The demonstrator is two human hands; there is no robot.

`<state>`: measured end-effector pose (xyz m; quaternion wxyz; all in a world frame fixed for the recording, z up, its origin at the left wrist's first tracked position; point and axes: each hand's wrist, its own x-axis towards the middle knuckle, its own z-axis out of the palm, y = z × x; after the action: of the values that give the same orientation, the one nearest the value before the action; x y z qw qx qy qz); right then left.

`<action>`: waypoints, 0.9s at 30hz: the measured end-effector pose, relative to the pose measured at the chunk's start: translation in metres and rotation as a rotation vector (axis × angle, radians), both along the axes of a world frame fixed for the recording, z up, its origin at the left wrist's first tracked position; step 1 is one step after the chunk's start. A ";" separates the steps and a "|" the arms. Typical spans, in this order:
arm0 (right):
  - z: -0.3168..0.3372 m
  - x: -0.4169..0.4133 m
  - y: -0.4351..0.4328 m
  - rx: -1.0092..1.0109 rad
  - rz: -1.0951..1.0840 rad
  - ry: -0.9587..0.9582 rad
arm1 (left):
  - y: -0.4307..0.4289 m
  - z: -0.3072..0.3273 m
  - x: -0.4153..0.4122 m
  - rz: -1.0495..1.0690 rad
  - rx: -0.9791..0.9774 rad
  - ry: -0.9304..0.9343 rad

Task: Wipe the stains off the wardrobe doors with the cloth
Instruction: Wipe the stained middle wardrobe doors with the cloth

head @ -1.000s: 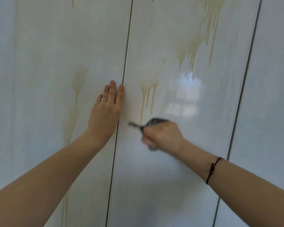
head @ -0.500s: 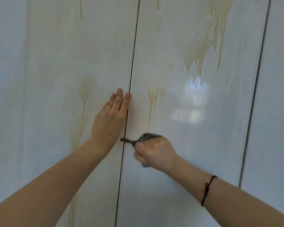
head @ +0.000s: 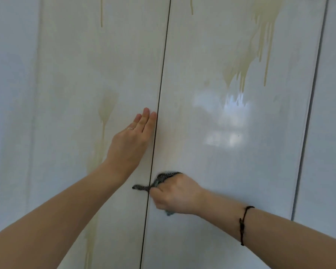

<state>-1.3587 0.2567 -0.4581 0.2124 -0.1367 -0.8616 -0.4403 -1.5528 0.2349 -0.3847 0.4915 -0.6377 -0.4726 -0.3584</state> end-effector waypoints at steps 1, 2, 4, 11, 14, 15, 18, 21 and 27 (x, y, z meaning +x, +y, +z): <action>0.014 0.001 0.006 0.011 0.032 -0.078 | 0.001 0.000 -0.004 -0.010 0.009 0.029; 0.044 -0.003 0.011 0.062 0.031 -0.091 | 0.002 0.004 -0.009 -0.014 0.021 0.052; 0.116 -0.019 0.012 0.240 -0.038 0.119 | 0.006 0.010 -0.017 -0.042 0.023 0.063; 0.133 -0.044 0.007 0.343 -0.132 0.585 | 0.006 0.014 -0.022 -0.104 -0.037 0.034; 0.033 -0.035 0.009 0.143 -0.037 0.265 | 0.006 0.014 -0.022 -0.098 -0.022 0.015; 0.008 -0.028 0.009 0.098 -0.013 0.154 | 0.006 0.013 -0.021 -0.077 -0.010 0.016; 0.016 -0.018 0.016 0.102 0.033 0.011 | 0.009 0.007 -0.016 -0.022 0.005 0.026; 0.110 -0.023 0.011 0.293 -0.077 0.340 | 0.010 0.004 -0.011 0.033 0.030 0.047; 0.100 -0.003 -0.005 0.170 -0.161 0.731 | 0.007 -0.004 0.008 0.172 0.053 0.017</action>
<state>-1.3622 0.2513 -0.3582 0.4812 -0.3338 -0.6757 -0.4478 -1.5443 0.2415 -0.3884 0.5413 -0.5843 -0.5119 -0.3218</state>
